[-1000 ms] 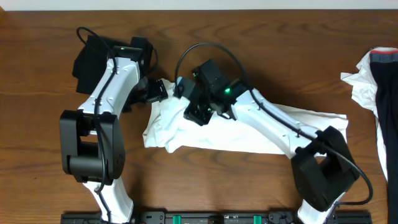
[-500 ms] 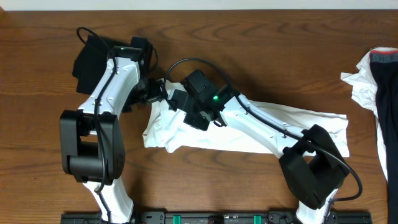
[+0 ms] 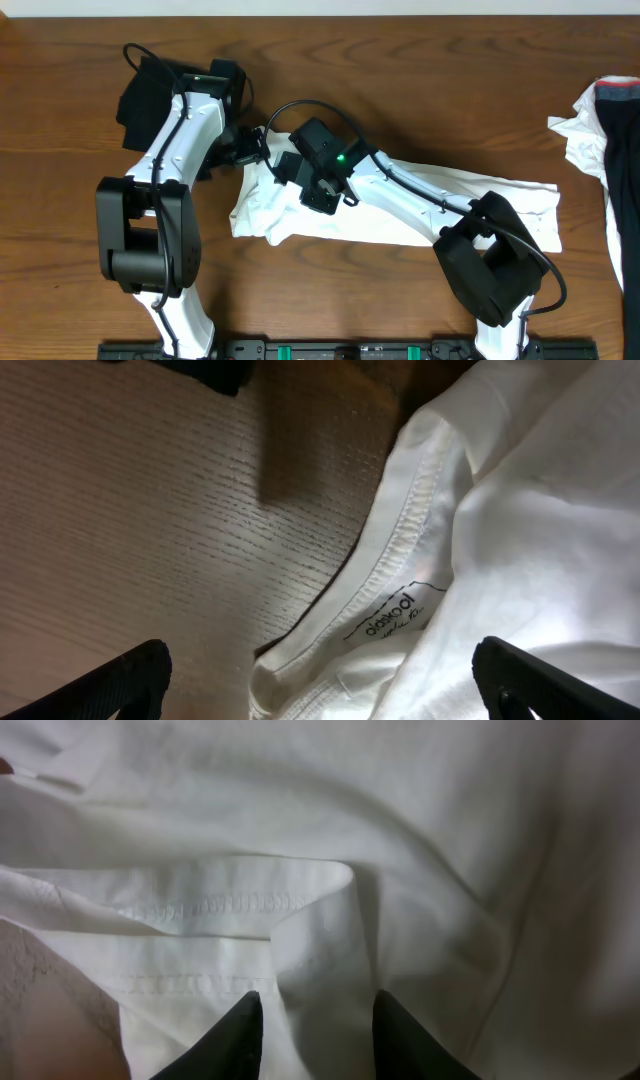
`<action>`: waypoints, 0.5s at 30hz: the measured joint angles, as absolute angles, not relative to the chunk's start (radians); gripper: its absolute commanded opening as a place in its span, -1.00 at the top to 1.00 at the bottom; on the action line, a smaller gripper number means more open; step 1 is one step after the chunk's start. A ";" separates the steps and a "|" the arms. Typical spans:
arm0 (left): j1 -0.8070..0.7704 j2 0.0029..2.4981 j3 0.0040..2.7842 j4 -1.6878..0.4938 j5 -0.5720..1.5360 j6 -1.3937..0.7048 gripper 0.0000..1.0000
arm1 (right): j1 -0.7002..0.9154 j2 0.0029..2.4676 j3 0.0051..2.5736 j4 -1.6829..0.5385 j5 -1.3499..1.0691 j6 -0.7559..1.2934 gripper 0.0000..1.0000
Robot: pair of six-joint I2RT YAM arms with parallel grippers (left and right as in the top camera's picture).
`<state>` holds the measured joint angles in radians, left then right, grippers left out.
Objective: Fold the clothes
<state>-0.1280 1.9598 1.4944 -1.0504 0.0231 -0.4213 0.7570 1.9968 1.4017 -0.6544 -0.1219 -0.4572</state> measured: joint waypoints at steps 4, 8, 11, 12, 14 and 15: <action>-0.128 1.960 1.494 -1.050 0.023 -0.421 -0.96 | 0.757 1.997 1.402 -0.663 -0.122 -0.453 0.30; -0.128 1.960 1.494 -1.050 0.023 -0.421 -0.96 | 0.757 1.997 1.402 -0.669 -0.124 -0.453 0.39; -0.128 1.960 1.494 -1.050 0.023 -0.421 -0.96 | 0.757 1.997 1.402 -0.672 -0.126 -0.449 0.43; -0.128 1.960 1.494 -1.050 0.023 -0.421 -0.96 | 0.757 1.997 1.402 -0.673 -0.127 -0.447 0.45; -0.128 1.960 1.494 -1.050 0.023 -0.422 -0.96 | 0.757 1.997 1.402 -0.676 -0.127 -0.442 0.46; -0.128 1.960 1.494 -1.050 0.023 -0.421 -0.96 | 0.757 1.997 1.402 -0.678 -0.128 -0.440 0.45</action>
<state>-0.1280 1.9598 1.4944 -1.0504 0.0235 -0.4213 0.7570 1.9968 1.4017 -0.6785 -0.1276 -0.4404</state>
